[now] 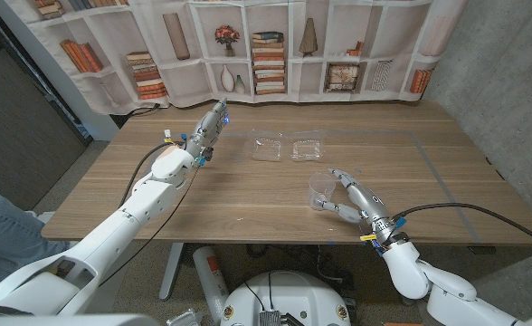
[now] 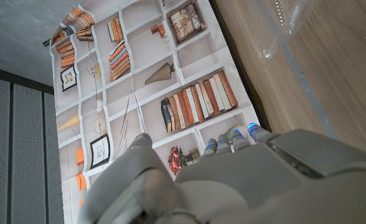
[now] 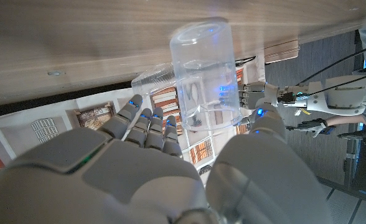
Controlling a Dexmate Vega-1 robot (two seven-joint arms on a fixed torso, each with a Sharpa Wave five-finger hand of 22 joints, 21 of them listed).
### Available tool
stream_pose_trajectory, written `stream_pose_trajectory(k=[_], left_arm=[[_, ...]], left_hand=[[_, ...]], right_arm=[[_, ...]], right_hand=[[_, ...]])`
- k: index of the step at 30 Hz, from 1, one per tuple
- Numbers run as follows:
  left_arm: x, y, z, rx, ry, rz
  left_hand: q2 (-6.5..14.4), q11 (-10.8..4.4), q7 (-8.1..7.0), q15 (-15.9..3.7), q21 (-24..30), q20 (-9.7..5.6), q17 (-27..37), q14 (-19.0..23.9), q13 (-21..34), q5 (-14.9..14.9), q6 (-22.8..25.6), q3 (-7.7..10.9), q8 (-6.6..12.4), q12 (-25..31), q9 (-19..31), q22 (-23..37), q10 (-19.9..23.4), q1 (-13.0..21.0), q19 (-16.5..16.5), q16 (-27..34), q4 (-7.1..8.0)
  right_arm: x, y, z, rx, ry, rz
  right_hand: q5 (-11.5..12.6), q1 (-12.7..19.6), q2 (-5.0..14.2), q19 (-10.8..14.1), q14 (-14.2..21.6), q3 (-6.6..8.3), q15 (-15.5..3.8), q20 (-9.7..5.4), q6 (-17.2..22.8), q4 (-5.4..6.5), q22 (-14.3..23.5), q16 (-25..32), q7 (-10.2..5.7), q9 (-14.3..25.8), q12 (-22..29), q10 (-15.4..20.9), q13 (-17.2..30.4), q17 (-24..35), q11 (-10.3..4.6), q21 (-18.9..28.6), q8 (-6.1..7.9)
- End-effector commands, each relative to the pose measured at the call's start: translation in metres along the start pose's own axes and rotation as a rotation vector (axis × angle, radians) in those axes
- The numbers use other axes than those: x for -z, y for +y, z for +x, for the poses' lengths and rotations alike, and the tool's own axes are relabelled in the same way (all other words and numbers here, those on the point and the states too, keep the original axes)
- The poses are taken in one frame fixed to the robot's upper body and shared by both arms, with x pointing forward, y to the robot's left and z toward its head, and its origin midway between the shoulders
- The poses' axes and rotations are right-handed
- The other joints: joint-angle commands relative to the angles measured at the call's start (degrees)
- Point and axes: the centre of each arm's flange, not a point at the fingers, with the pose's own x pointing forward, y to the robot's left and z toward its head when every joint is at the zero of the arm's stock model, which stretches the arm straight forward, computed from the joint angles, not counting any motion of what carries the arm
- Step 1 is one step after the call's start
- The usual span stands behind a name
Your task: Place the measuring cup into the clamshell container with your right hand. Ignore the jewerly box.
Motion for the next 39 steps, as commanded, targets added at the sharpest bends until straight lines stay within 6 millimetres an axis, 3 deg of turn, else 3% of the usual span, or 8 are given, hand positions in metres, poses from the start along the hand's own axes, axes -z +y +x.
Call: stream_pose_trajectory(k=[1,5,12,20,23,34,39], left_arm=[[0.002,0.001,-0.001,-0.007,0.002,-0.002],[0.002,0.003,-0.002,-0.01,0.004,-0.003],[0.005,0.002,-0.001,-0.004,0.012,-0.004],[0.006,0.001,0.001,-0.003,0.017,-0.003],[0.006,0.001,0.001,-0.004,0.016,-0.003],[0.009,0.003,0.001,-0.011,0.022,-0.01],[0.012,0.003,0.002,-0.009,0.029,-0.015]], left_hand=[[0.6,-0.17,-0.42,0.36,0.1,-0.64,0.1,-8.0,0.3,-0.1,-1.8,-0.12,0.11,0.0,0.3,0.1,-3.0,0.0,-12.3,0.0,-0.16],[0.6,-0.16,-0.43,0.38,0.1,-0.64,0.1,-8.0,0.3,-0.1,-1.8,-0.15,0.11,0.0,0.3,0.1,-3.0,0.0,-12.3,0.0,-0.16],[0.6,-0.13,-0.39,0.32,0.1,-0.64,0.1,-8.0,0.3,-0.1,-1.7,-0.2,0.13,0.0,0.3,0.2,-3.0,0.0,-12.3,0.0,-0.16],[0.7,-0.18,-0.44,0.25,0.2,-0.71,0.1,-8.0,0.3,-0.1,-1.7,-0.25,0.14,0.0,0.3,0.2,-3.0,0.0,-12.3,0.0,-0.17],[0.7,-0.22,-0.41,0.28,0.2,-0.72,0.1,-7.9,0.3,-0.1,-1.6,-0.27,0.17,0.0,0.3,0.2,-3.0,0.1,-12.3,0.0,-0.17],[0.7,-0.24,-0.4,0.37,0.2,-0.72,0.1,-8.0,0.3,-0.1,-1.5,-0.34,0.19,0.0,0.3,0.2,-2.9,0.1,-12.3,0.0,-0.18],[0.7,-0.22,-0.48,0.24,0.2,-0.67,0.1,-7.9,0.3,-0.1,-1.5,-0.37,0.19,0.0,0.3,0.2,-2.9,0.1,-12.3,0.0,-0.18]], right_arm=[[0.003,0.005,0.004,-0.012,0.009,0.002],[0.004,0.007,0.004,-0.015,0.018,0.01],[0.005,0.013,0.007,-0.02,0.018,0.023],[0.005,0.017,0.009,-0.006,0.024,0.037],[0.004,0.019,0.009,0.009,0.026,0.049],[0.002,0.02,0.007,0.065,0.028,0.057],[0.001,0.02,0.007,0.077,0.028,0.059]], right_hand=[[0.3,0.7,0.12,0.5,0.5,-0.24,-0.01,0.07,0.5,-0.09,0.2,0.2,-0.13,0.3,0.2,0.5,0.2,0.2,-0.2,-0.1,0.3],[0.3,1.1,0.19,0.6,0.8,-0.32,-0.14,0.08,0.9,-0.16,0.2,0.3,-0.11,0.4,0.3,0.8,0.2,0.2,-0.16,-0.2,0.37],[0.5,1.7,0.27,1.1,1.5,-0.71,0.79,0.28,2.9,-0.17,0.2,0.3,1.35,0.4,0.6,1.8,0.1,0.2,0.6,-0.5,0.87],[0.6,1.9,0.43,1.9,2.7,-1.13,1.18,0.5,4.1,0.02,0.2,0.5,1.39,0.4,1.1,3.5,0.1,0.3,0.62,-0.5,1.04],[0.7,2.2,0.72,2.4,3.7,-1.37,1.33,0.77,4.6,0.14,0.3,0.7,1.1,0.4,1.9,5.8,0.1,0.3,0.7,-0.6,1.0],[1.3,4.5,2.21,4.8,7.3,-1.6,0.45,1.28,9.7,0.19,0.4,1.0,-0.81,0.6,3.8,12.0,0.3,0.3,-2.55,-0.6,2.22],[1.4,6.6,3.42,5.6,9.7,-1.1,-0.92,1.05,12.1,-0.08,0.5,1.4,-1.87,0.8,4.4,13.9,0.4,0.4,-3.06,-0.7,2.82]])
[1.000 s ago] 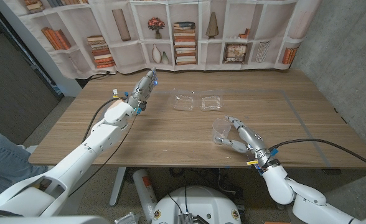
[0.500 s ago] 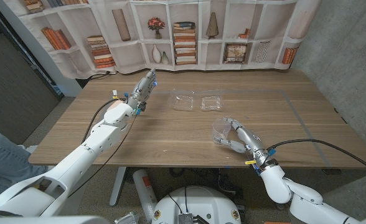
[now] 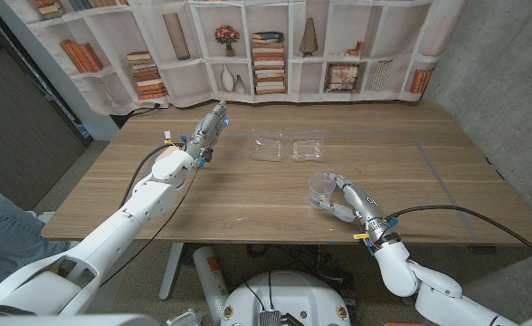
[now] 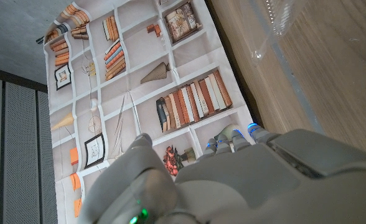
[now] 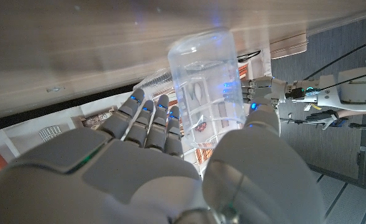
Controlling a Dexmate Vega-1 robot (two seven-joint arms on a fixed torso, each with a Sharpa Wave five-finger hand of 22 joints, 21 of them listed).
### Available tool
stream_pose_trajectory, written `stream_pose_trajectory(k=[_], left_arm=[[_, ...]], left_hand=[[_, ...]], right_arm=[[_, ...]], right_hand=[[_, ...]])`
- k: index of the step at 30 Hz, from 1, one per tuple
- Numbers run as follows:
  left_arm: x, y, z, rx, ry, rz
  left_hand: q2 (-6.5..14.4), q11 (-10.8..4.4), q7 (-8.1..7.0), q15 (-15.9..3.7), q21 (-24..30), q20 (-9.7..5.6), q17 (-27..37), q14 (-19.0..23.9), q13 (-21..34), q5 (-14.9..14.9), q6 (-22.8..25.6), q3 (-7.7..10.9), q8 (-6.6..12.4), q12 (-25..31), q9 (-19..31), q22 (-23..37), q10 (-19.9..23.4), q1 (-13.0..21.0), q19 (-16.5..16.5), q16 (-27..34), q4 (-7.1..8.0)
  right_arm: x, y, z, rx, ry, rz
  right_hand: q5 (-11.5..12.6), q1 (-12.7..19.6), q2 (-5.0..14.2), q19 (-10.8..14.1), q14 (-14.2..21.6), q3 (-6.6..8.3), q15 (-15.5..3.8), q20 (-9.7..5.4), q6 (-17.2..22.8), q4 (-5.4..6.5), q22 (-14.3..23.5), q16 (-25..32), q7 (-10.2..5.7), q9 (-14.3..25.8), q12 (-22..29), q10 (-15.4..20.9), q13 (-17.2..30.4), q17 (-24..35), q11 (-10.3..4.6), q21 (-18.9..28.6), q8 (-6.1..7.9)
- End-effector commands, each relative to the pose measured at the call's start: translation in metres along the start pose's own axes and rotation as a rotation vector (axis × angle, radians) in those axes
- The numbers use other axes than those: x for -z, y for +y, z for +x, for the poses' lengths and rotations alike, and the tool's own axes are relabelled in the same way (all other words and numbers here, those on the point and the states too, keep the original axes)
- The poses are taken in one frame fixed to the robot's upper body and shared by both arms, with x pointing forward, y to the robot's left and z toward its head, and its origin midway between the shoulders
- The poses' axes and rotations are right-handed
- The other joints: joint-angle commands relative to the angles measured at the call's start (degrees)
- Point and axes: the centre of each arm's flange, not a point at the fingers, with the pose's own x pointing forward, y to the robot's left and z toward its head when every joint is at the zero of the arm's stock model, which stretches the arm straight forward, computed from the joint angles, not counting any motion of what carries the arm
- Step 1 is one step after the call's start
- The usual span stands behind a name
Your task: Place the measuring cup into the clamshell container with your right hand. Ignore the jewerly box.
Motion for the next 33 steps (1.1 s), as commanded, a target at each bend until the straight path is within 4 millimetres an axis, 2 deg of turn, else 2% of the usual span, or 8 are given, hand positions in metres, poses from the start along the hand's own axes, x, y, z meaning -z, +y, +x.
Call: stream_pose_trajectory(k=[1,12,13,14,17,22,25,33], left_arm=[[0.0052,-0.0006,0.002,0.001,0.011,-0.011],[0.0053,-0.0001,0.0037,0.005,0.011,-0.011],[0.0055,0.0002,0.0036,0.003,0.011,-0.012],[0.0058,0.0005,0.0035,0.003,0.012,-0.013],[0.0068,0.0015,0.0033,0.0,0.013,-0.015],[0.0084,0.0027,0.0041,-0.002,0.016,-0.017],[0.0085,0.0033,0.0054,-0.002,0.015,-0.017],[0.0089,0.0026,0.0102,0.006,0.014,-0.019]], left_hand=[[0.5,-0.23,-0.51,0.22,0.2,-0.67,0.1,-8.0,0.3,-0.1,-1.4,-0.22,0.19,0.0,0.3,0.2,-2.9,0.3,-12.3,0.0,-0.03],[0.6,-0.36,-0.57,0.26,0.1,-0.65,0.1,-7.9,0.3,-0.1,-1.3,-0.28,0.21,0.0,0.3,0.2,-2.9,0.3,-12.4,0.0,-0.03],[0.6,-0.36,-0.57,0.27,0.1,-0.61,0.1,-7.9,0.3,-0.1,-1.3,-0.28,0.21,0.0,0.3,0.2,-2.9,0.3,-12.4,0.0,-0.03],[0.6,-0.37,-0.55,0.22,0.1,-0.59,0.1,-7.9,0.3,-0.1,-1.3,-0.29,0.21,0.0,0.3,0.2,-2.9,0.3,-12.4,0.0,-0.03],[0.7,-0.37,-0.6,0.24,0.1,-0.58,0.1,-7.9,0.3,-0.1,-1.3,-0.29,0.22,0.0,0.3,0.2,-2.9,0.3,-12.5,0.0,-0.03],[0.7,-0.37,-0.55,0.32,0.1,-0.41,0.1,-7.9,0.3,-0.2,-1.3,-0.32,0.21,0.0,0.3,0.2,-2.9,0.4,-12.6,0.0,-0.03],[0.7,-0.49,-0.56,0.33,0.0,-0.35,0.1,-7.9,0.3,-0.2,-1.3,-0.34,0.2,0.0,0.3,0.2,-3.0,0.4,-12.7,0.0,-0.03],[0.8,-0.53,-0.56,0.25,0.0,-0.25,0.1,-8.0,0.3,-0.2,-1.4,-0.38,0.16,-0.1,0.3,0.2,-3.2,0.4,-12.8,0.0,-0.03]], right_arm=[[-0.0029,0.0021,-0.0015,0.041,0.002,0.013],[-0.006,0.0061,-0.0026,0.055,0.006,0.028],[-0.0062,0.0064,-0.0025,0.057,0.007,0.03],[-0.0066,0.0069,-0.0024,0.06,0.009,0.031],[-0.0076,0.0092,-0.0018,0.066,0.017,0.041],[-0.0078,0.0113,-0.0005,0.073,0.028,0.057],[-0.0078,0.0108,0.0,0.085,0.032,0.067],[-0.0087,0.0082,0.0007,0.112,0.031,0.077]], right_hand=[[0.4,2.0,0.77,1.0,2.6,0.35,-0.96,-0.27,2.1,-0.58,0.2,0.6,-0.73,0.3,0.7,1.9,0.4,0.1,-0.43,-0.2,0.7],[0.3,5.7,2.13,1.6,5.0,0.8,-1.76,-0.59,8.2,-0.69,0.3,0.2,-2.68,0.6,2.4,7.6,0.5,0.3,-2.59,-0.7,2.35],[0.2,6.0,2.26,1.6,5.0,0.74,-1.77,-0.57,9.4,-0.59,0.3,0.0,-3.34,0.7,2.7,8.5,0.5,0.3,-2.33,-0.8,2.69],[0.1,6.3,2.46,1.7,5.2,0.75,-1.78,-0.56,10.6,-0.53,0.3,0.0,-3.68,0.7,3.0,9.4,0.5,0.3,-3.35,-0.8,2.98],[-0.1,7.4,3.17,2.0,6.5,0.91,-2.2,-0.72,14.0,-0.45,0.3,0.0,-5.21,0.8,3.6,11.4,0.5,0.3,-3.91,-0.8,3.99],[-0.4,9.2,4.45,2.8,8.8,1.49,-3.42,-1.14,17.3,-0.54,0.3,0.4,-6.17,1.0,4.4,13.9,0.5,0.3,-5.08,-0.7,4.95],[-0.8,11.4,5.74,3.4,12.3,2.34,-5.16,-1.54,17.7,-0.87,0.4,1.2,-6.62,1.3,4.3,14.5,0.5,0.3,-5.08,-0.7,4.87],[-2.5,15.4,7.6,7.3,21.7,3.79,-7.23,-2.29,17.2,-1.13,0.4,3.1,-6.7,1.8,3.0,13.2,0.5,0.2,-4.48,0.3,4.07]])
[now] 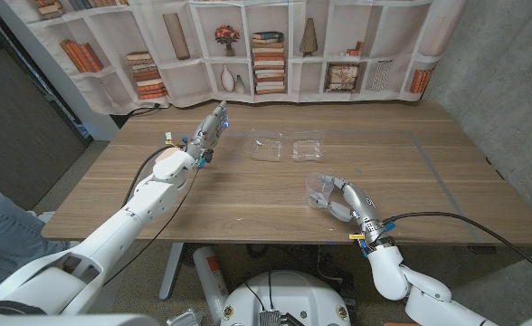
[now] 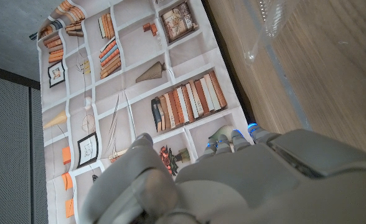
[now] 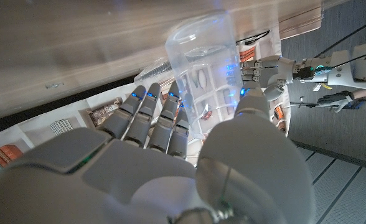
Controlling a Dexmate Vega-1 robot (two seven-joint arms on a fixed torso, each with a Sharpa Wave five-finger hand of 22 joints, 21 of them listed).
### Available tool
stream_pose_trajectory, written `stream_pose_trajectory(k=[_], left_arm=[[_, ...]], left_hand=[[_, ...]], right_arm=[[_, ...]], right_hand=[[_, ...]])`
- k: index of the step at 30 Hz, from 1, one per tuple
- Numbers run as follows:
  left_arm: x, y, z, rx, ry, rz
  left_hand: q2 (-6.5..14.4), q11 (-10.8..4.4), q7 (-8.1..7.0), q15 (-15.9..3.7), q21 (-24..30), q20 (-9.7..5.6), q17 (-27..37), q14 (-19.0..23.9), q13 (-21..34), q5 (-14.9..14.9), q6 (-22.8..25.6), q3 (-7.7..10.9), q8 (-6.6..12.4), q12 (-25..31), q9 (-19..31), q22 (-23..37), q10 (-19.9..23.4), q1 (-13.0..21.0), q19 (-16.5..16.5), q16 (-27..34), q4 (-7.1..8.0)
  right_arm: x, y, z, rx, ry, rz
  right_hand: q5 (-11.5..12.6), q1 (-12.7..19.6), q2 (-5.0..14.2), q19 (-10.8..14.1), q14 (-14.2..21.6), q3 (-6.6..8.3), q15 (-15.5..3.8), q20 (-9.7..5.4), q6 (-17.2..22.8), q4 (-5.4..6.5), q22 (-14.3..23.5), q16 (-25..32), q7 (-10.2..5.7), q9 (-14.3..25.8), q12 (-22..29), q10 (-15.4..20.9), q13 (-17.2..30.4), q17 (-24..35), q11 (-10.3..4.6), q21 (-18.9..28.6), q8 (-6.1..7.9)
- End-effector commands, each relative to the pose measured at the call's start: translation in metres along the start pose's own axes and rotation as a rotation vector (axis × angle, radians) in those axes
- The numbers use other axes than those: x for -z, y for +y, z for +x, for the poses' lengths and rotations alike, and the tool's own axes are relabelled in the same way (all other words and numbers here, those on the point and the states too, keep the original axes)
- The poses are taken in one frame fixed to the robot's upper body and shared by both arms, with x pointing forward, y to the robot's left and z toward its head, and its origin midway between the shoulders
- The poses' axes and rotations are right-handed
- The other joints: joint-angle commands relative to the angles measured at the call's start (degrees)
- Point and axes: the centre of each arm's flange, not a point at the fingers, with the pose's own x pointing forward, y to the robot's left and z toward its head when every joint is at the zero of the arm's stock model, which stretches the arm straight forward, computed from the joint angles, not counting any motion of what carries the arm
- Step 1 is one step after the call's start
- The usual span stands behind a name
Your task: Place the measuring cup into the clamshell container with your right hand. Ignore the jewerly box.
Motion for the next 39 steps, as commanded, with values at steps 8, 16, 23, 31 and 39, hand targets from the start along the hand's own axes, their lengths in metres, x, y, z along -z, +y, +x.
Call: stream_pose_trajectory(k=[8,16,23,31,39], left_arm=[[-0.001,0.001,0.008,0.016,-0.006,-0.002],[0.0,0.002,0.01,0.017,-0.003,-0.003],[-0.001,0.002,0.014,0.019,-0.003,-0.002],[-0.002,0.002,0.017,0.021,-0.009,0.0],[-0.01,0.004,0.016,0.017,-0.022,0.004]], left_hand=[[0.6,-0.55,-0.63,0.24,0.0,-0.21,0.1,-8.0,0.3,-0.2,-1.4,-0.43,0.14,-0.1,0.3,0.2,-3.2,0.1,-12.8,0.0,-0.03],[0.6,-0.56,-0.65,0.32,0.1,-0.21,0.2,-8.0,0.3,-0.2,-1.4,-0.47,0.12,-0.1,0.3,0.2,-3.2,0.1,-12.7,0.0,-0.03],[0.7,-0.54,-0.69,0.25,0.1,-0.17,0.2,-8.0,0.3,-0.2,-1.4,-0.5,0.11,-0.1,0.3,0.2,-3.2,0.1,-12.8,0.0,-0.03],[0.7,-0.58,-0.62,0.27,0.1,-0.14,0.2,-8.1,0.3,-0.2,-1.4,-0.53,0.11,-0.1,0.3,0.2,-3.3,0.1,-12.8,0.0,-0.04],[0.7,-0.56,-0.61,0.01,0.1,-0.15,0.1,-8.1,0.3,-0.2,-1.4,-0.57,0.11,-0.1,0.3,0.2,-3.2,0.2,-12.8,0.0,-0.05]], right_arm=[[-0.004,-0.002,0.002,0.063,0.018,0.045],[-0.006,-0.005,0.004,0.082,0.018,0.047],[-0.007,-0.009,0.005,0.093,0.021,0.05],[-0.01,-0.015,0.008,0.097,0.014,0.039],[-0.012,-0.024,0.015,0.103,0.007,0.025]], right_hand=[[-3.1,5.4,2.47,12.3,8.7,1.58,-6.99,-2.76,1.8,0.01,0.4,0.7,-1.44,0.9,-1.2,0.2,0.1,0.2,0.35,4.0,-0.89],[-4.2,7.3,3.35,15.4,12.4,2.41,-8.52,-3.39,1.5,-0.17,0.5,1.2,-1.39,1.1,-1.7,0.0,0.1,0.2,0.41,5.0,-1.29],[-4.5,7.7,3.45,15.5,12.9,2.58,-8.57,-3.47,1.6,-0.24,0.6,1.1,-1.22,1.1,-1.7,0.2,0.1,0.2,0.31,5.0,-1.28],[-5.0,7.9,3.58,15.1,12.6,2.65,-8.23,-3.42,1.4,-0.07,0.6,0.6,-0.96,1.2,-1.8,0.2,0.1,0.2,0.5,4.7,-1.46],[-5.6,7.8,3.36,14.0,11.9,2.51,-7.91,-3.75,1.9,0.16,0.5,-0.1,-1.03,1.3,-1.7,1.0,0.1,0.2,0.54,4.2,-1.38]])
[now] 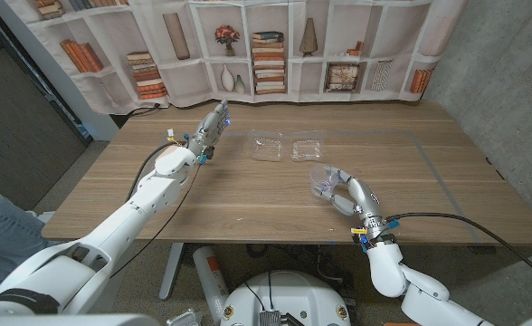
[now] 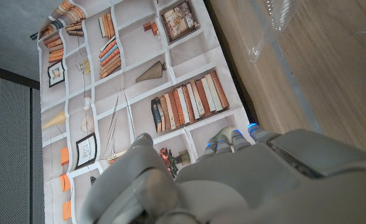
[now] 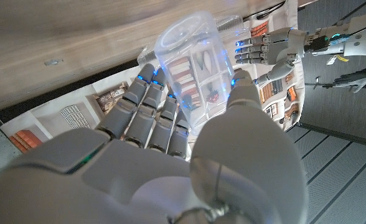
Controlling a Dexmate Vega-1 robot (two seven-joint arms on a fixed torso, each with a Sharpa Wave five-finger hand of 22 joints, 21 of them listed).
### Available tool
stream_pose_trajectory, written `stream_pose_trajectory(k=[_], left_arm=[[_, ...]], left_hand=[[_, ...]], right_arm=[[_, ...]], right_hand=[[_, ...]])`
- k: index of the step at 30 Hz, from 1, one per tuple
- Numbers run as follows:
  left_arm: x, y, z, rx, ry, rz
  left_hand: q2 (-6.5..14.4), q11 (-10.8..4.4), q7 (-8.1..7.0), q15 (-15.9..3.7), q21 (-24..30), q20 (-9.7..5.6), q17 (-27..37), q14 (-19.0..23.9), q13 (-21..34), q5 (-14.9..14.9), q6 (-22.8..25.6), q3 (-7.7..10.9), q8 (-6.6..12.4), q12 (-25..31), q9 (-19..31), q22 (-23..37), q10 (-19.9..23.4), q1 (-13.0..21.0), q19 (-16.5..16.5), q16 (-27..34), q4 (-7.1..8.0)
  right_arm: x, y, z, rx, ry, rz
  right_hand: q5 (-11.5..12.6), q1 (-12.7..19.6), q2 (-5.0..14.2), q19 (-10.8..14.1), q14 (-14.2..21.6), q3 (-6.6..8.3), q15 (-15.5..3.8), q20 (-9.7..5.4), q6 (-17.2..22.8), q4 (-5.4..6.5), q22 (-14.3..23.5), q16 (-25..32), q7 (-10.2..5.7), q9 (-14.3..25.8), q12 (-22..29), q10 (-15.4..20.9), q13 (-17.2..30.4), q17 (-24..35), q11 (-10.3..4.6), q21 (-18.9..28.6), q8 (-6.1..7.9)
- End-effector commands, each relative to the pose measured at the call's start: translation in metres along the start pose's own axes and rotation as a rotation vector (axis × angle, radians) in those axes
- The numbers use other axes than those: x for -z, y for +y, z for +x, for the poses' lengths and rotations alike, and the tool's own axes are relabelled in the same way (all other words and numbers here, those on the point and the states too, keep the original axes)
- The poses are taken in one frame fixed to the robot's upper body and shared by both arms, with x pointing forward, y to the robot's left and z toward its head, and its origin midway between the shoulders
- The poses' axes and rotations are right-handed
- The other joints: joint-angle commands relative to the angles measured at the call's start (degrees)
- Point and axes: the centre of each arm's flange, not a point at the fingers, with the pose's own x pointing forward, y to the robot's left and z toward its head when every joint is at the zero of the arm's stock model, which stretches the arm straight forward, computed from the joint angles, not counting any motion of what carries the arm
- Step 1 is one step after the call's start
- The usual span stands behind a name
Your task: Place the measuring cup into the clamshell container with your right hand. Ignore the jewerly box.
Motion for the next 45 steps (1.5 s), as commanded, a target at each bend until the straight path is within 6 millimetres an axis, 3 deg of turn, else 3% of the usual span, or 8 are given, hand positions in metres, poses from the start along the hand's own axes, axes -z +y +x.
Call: stream_pose_trajectory(k=[1,22,45], left_arm=[[-0.009,0.002,0.001,-0.004,-0.017,0.007],[-0.01,0.004,-0.003,-0.019,-0.029,0.003],[-0.01,-0.005,-0.004,-0.017,-0.029,0.004]], left_hand=[[0.5,-0.22,-0.61,0.01,0.1,-0.16,0.1,-8.1,0.3,-0.2,-1.4,-0.17,0.11,-0.1,0.3,0.2,-2.9,-0.1,-12.8,0.0,0.02],[0.6,-0.17,-0.68,0.06,0.1,-0.25,0.1,-8.1,0.3,-0.2,-1.3,-0.27,0.12,-0.1,0.3,0.2,-2.9,0.0,-12.8,0.0,0.0],[0.7,-0.17,-0.58,0.06,0.0,-0.3,0.1,-8.2,0.3,-0.3,-1.3,-0.38,0.1,-0.1,0.3,0.2,-2.9,0.1,-13.0,0.0,-0.04]], right_arm=[[-0.004,-0.011,0.008,0.003,-0.014,-0.02],[-0.012,-0.029,0.014,0.0,-0.025,-0.029],[-0.009,-0.053,0.023,-0.024,-0.007,0.079]], right_hand=[[-0.2,2.7,2.75,-0.5,-0.4,0.53,-6.08,-2.74,1.9,0.4,0.3,-0.2,-1.0,0.2,-0.1,0.7,0.1,0.2,0.18,-0.3,0.16],[-1.2,2.4,3.19,-0.8,-0.2,0.57,-5.83,-2.68,2.3,0.91,0.3,-0.7,-0.86,0.4,-0.3,0.9,0.1,0.2,0.2,-0.6,0.13],[-2.0,2.5,3.59,-1.0,-0.7,0.71,-5.73,-2.69,2.4,1.11,0.3,-1.3,-0.66,0.5,-0.6,0.9,0.1,0.2,0.45,-0.9,-0.01]])
